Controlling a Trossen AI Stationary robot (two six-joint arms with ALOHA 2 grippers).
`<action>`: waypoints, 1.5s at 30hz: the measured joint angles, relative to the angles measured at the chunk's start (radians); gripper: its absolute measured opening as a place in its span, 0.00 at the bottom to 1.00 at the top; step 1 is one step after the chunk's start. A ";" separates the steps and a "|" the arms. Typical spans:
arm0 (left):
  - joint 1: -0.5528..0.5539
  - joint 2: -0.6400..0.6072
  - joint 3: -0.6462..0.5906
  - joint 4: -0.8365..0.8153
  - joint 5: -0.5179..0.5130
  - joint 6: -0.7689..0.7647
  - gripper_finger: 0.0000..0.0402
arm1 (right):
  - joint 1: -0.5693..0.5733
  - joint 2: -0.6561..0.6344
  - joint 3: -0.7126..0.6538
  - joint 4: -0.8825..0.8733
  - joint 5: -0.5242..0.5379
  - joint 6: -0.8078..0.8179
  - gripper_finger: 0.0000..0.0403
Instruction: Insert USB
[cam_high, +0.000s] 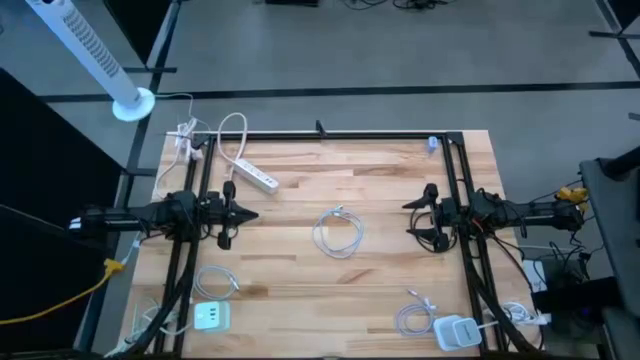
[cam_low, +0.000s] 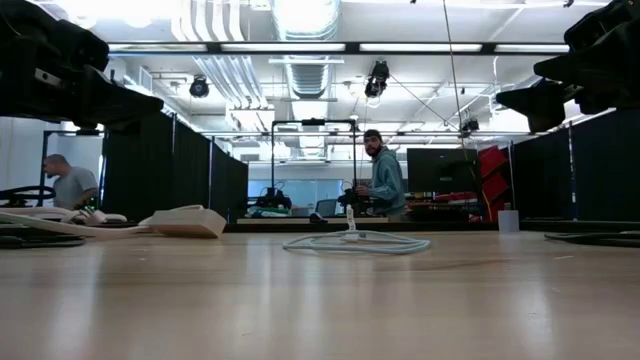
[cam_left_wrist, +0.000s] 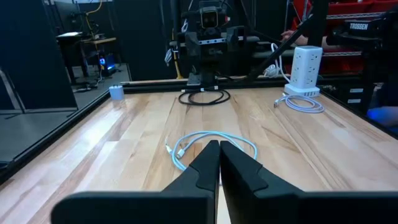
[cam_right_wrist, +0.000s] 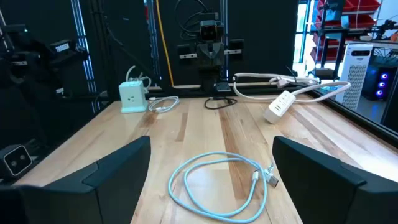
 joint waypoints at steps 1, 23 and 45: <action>0.000 0.000 0.000 0.000 0.000 0.000 0.00 | 0.000 0.000 0.000 0.000 0.000 0.000 0.80; 0.000 0.000 0.000 0.000 0.000 0.000 0.00 | 0.000 0.000 0.000 0.000 0.000 0.000 0.80; 0.000 0.000 0.000 0.010 0.000 0.000 0.00 | 0.022 0.223 0.000 0.419 -0.021 0.148 0.80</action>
